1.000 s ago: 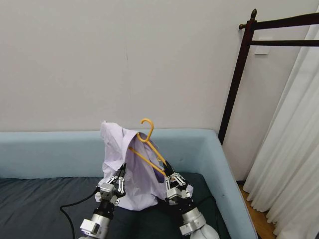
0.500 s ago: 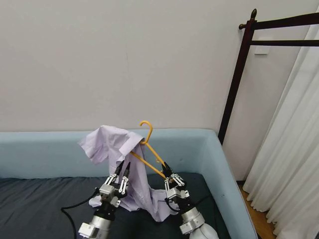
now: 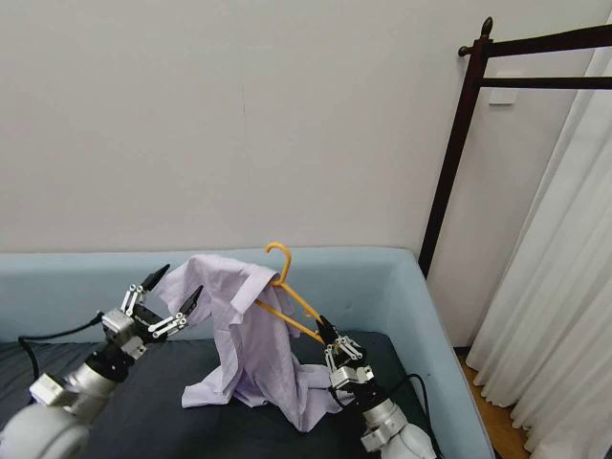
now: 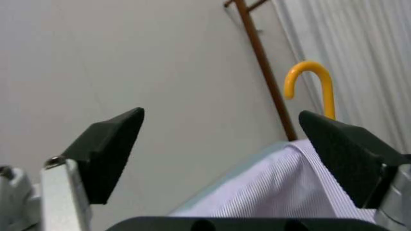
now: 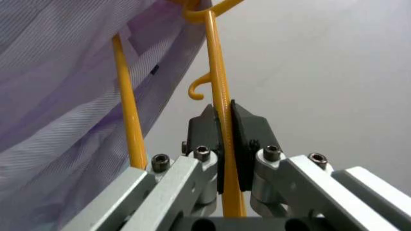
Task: Pick up the clothes from the sofa and hang them on the clothes hanger.
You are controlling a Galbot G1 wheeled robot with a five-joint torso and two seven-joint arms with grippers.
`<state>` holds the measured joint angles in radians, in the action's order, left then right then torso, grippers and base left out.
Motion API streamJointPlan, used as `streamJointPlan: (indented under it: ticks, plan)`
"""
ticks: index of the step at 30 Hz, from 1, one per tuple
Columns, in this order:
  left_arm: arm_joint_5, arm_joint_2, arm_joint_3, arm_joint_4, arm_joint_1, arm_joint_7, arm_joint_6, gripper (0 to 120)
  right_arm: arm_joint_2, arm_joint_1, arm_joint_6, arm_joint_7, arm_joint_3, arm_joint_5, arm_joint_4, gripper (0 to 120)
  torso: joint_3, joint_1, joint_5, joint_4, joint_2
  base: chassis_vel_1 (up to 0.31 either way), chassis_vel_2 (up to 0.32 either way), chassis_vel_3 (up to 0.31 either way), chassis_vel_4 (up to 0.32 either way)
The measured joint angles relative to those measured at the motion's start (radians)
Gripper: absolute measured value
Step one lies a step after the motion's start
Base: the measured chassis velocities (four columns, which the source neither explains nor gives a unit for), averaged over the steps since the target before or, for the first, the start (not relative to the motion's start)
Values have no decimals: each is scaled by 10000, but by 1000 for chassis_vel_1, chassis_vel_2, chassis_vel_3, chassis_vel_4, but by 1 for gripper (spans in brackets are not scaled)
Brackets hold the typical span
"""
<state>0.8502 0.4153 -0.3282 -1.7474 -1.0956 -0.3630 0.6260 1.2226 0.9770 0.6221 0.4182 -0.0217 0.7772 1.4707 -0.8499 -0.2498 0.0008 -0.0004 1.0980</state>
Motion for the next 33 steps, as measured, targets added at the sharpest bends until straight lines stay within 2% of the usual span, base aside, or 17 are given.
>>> streamJointPlan:
  ticks: [1, 5, 6, 9, 13, 18, 24, 25, 28, 30, 32, 33]
  plan:
    - [0, 0, 0, 0, 0, 0, 0, 98, 0, 0, 0, 0, 0, 0, 0, 4, 0, 0, 0, 0, 0, 0, 0, 0, 0]
    - [721, -404, 842, 1311, 1455, -2799, -867, 100, 110, 155, 736, -107, -164, 835, -275, 4, 0, 0, 3, 2, 0, 0, 0, 0, 0]
    - [721, -404, 842, 1311, 1455, -2799, -867, 100, 110, 155, 736, -107, -164, 835, -275, 4, 0, 0, 3, 2, 0, 0, 0, 0, 0]
    - [610, -284, 2184, 2240, 2852, -4843, -1282, 100, 193, 152, 1245, -228, -276, 1144, -292, 4, 0, 0, -5, -1, -1, 0, 0, 0, 0]
    - [377, -107, 2828, 2772, 3667, -6354, -1828, 100, 249, 146, 1402, -242, -308, 1258, -293, 4, 0, 0, 3, 0, 0, 0, 0, 0, 0]
    - [-122, 222, 3555, 3402, 4542, -6818, -1923, 99, 366, 154, 1716, -234, -359, 1599, -341, 4, 0, 0, 2, 0, 0, 0, 0, 0, 0]
    - [-631, 509, 4131, 4133, 5343, -7391, -1982, 79, 509, 69, 2003, -222, -353, 2157, -447, 4, 0, 0, 1, 1, 0, 0, 0, 0, 0]
    - [-631, 509, 4131, 4133, 5343, -7391, -1982, 79, 509, 69, 2003, -222, -353, 2157, -447, 4, 0, 0, 1, 1, 0, 0, 0, 0, 0]
    - [-1045, 662, 4238, 4493, 5678, -7888, -1983, 64, 619, -18, 2005, -201, -360, 2265, -515, 4, 0, 0, 1, 1, 0, 0, 0, 0, 0]
    - [-1186, 696, 4249, 4586, 5755, -7992, -1959, 60, 641, -41, 2005, -199, -359, 2269, -526, 4, 0, 0, 1, 0, 0, 0, 0, 0, 0]
    - [-1446, 746, 4262, 4823, 5898, -8188, -1878, 50, 685, -81, 2009, -193, -354, 2273, -535, 4, 0, 0, 2, 0, 0, 0, 0, 0, 0]
    - [-1446, 746, 4262, 4823, 5898, -8188, -1878, 50, 685, -81, 2009, -193, -354, 2273, -535, 4, 0, 0, 2, 0, 0, 0, 0, 0, 0]
